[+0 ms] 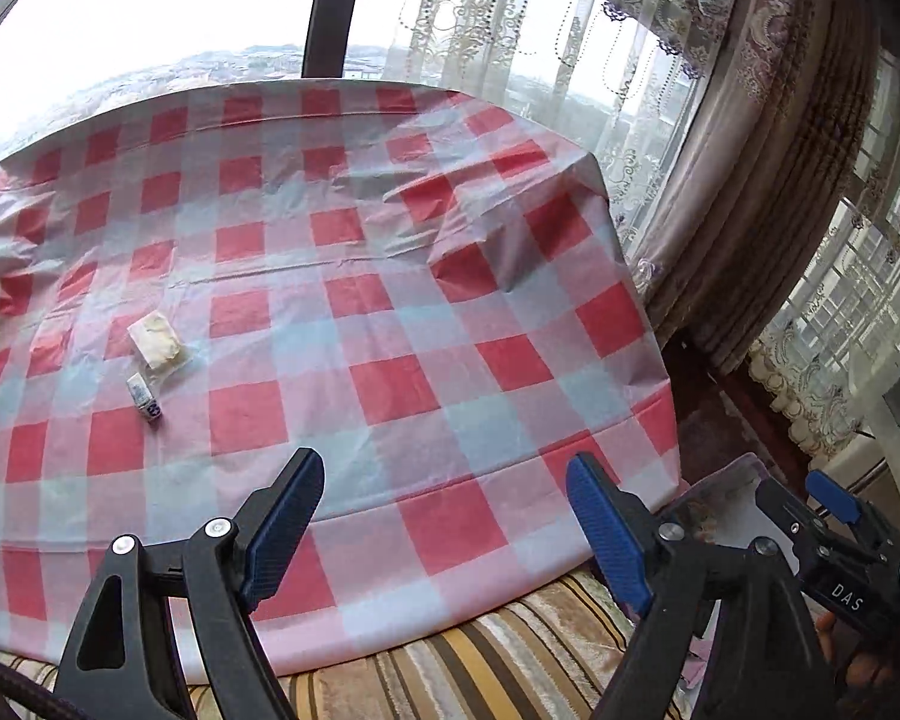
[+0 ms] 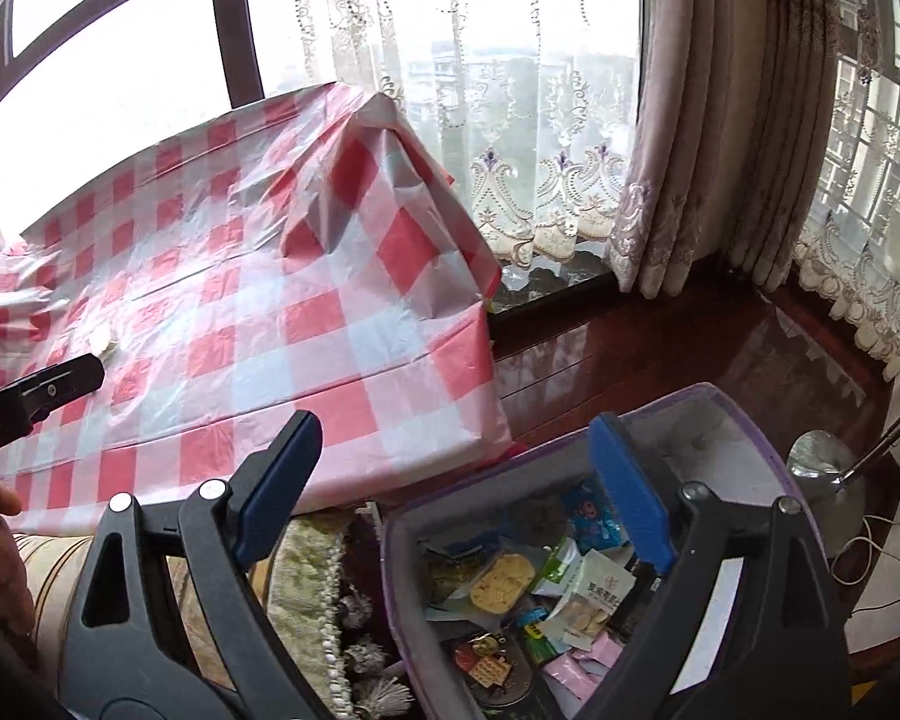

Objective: Organize snacks
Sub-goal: 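Move both open tools back to the remaining snacks, then grasp the small white candy with the left tool while the right tool grasps the clear cake bag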

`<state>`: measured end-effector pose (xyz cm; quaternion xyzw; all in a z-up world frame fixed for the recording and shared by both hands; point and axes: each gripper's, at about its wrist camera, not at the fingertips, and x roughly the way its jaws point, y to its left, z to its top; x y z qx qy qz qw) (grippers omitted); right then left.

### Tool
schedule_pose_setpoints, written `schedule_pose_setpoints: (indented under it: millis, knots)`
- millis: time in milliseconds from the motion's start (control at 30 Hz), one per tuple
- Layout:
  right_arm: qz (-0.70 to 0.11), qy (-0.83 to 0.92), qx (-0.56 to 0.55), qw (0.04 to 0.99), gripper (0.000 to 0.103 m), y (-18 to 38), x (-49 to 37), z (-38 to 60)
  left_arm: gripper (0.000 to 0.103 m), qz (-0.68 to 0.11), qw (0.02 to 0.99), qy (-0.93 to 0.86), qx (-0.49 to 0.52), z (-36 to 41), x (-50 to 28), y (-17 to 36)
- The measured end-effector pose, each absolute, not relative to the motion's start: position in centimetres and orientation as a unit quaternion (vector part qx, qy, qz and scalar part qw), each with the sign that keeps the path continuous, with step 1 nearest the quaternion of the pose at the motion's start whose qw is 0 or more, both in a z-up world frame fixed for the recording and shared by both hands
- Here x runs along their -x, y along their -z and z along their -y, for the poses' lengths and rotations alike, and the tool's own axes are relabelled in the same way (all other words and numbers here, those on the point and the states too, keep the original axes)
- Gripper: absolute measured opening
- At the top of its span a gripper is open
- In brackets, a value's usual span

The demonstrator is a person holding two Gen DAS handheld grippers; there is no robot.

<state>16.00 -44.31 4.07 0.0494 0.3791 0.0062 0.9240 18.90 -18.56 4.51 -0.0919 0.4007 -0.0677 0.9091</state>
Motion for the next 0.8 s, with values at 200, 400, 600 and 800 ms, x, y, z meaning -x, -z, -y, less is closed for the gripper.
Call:
schedule_pose_setpoints:
  millis: [200, 400, 600, 800]
  knots:
    - [-0.394, -0.047, -0.032, 0.917, 0.092, -3.3, -17.6, 39.7, 0.076, -0.406, 0.901, 0.019, 0.151, 11.4, -20.0, -3.1]
    - [-0.405, -0.094, -0.033, 0.909, 0.092, -3.0, -19.0, 36.5, 0.072, -0.417, 0.897, 0.024, 0.143, 4.8, -21.3, -1.2]
    - [-0.435, -0.115, -0.021, 0.893, 0.086, -1.7, -20.8, 33.4, 0.072, -0.446, 0.889, 0.039, 0.097, 0.4, -23.4, 1.1]
    - [-0.447, -0.140, 0.002, 0.884, 0.085, -1.2, -22.6, 30.1, 0.065, -0.461, 0.881, 0.111, 0.015, 0.2, -26.2, 2.7]
